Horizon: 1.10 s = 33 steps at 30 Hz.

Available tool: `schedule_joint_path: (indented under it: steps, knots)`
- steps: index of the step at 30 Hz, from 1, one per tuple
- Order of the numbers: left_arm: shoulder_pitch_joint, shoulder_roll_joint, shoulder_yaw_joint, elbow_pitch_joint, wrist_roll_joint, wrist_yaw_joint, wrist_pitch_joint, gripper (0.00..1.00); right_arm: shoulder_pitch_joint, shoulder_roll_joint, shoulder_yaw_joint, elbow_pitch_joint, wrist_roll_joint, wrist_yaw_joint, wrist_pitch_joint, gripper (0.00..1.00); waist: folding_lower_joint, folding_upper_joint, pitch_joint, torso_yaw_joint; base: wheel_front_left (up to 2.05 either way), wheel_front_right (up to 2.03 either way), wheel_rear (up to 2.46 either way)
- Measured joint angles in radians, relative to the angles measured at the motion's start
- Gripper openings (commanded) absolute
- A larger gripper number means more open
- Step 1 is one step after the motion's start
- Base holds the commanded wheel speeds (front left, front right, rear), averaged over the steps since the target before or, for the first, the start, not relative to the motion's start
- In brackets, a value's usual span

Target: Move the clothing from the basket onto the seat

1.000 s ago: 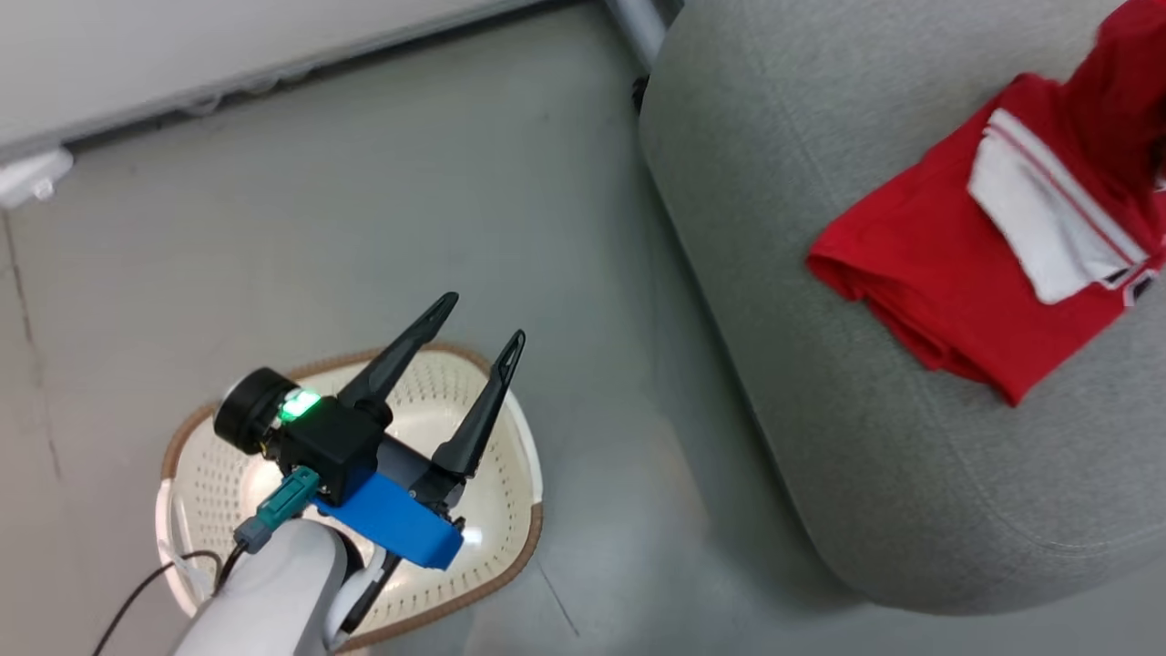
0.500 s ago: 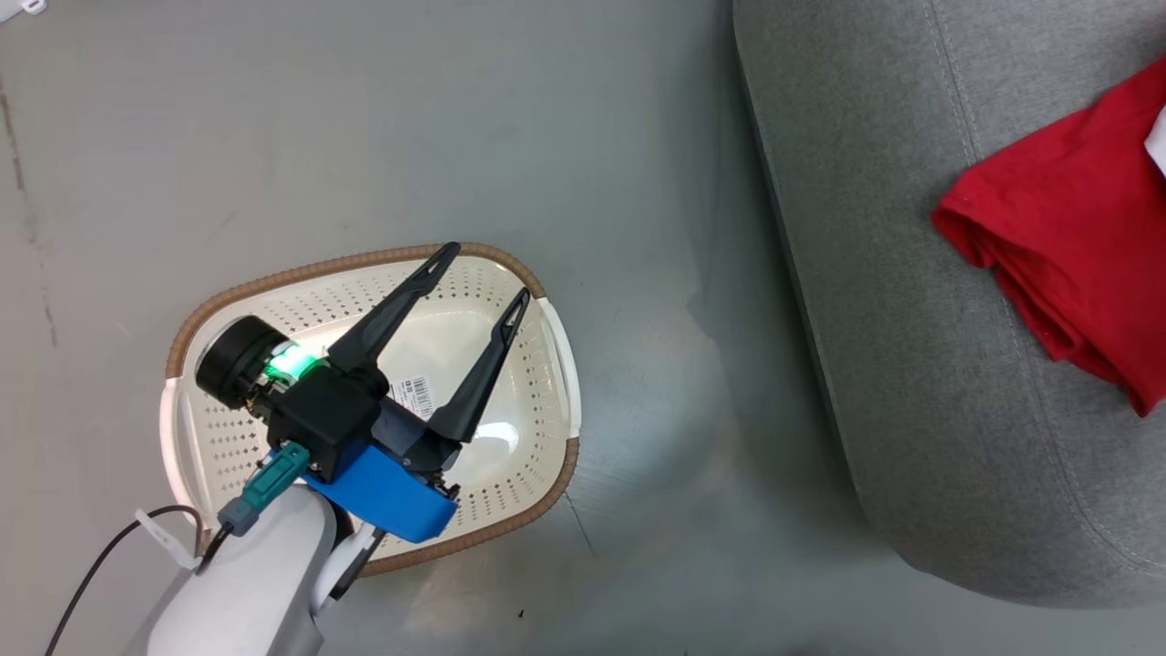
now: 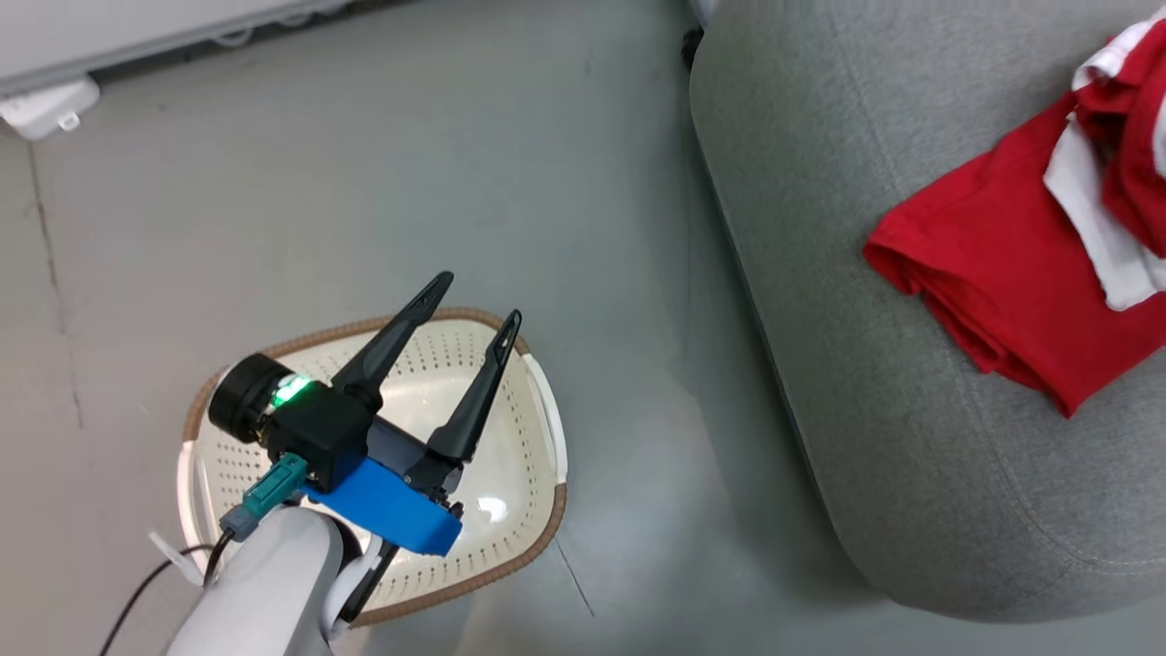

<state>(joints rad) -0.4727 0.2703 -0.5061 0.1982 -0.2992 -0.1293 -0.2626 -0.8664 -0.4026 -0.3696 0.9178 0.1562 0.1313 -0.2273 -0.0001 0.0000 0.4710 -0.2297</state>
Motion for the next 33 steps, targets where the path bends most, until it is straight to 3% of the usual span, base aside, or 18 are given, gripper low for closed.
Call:
schedule_joint_path:
  steps: [9, 15, 19, 33]
  knots:
    - [0.102, -0.07, 0.082, 0.043, -0.023, 0.0, 0.0, 1.0, 0.147, 0.032, 0.108, -0.097, -0.047, 0.0, 0.004, 1.0, -0.0001, 0.0, -0.153, 0.005, 0.0, 0.0, 0.0]
    - [0.178, -0.109, 0.143, 0.054, -0.023, 0.0, 0.0, 1.0, 0.281, 0.059, 0.164, -0.214, -0.078, 0.0, 0.026, 1.0, -0.0002, 0.0, -0.241, 0.024, 0.0, 0.0, 0.0]
    - [0.25, -0.136, 0.199, 0.058, -0.016, 0.0, 0.0, 1.0, 0.397, 0.089, 0.206, -0.361, -0.104, 0.0, 0.071, 1.0, -0.0003, 0.0, -0.314, 0.055, 0.0, 0.0, 0.0]
    - [0.362, -0.162, 0.317, 0.052, -0.021, 0.0, 0.0, 1.0, 0.711, 0.259, 0.267, -0.688, -0.12, 0.0, 0.15, 1.0, -0.0001, 0.0, -0.408, 0.179, 0.0, 0.0, 0.0]
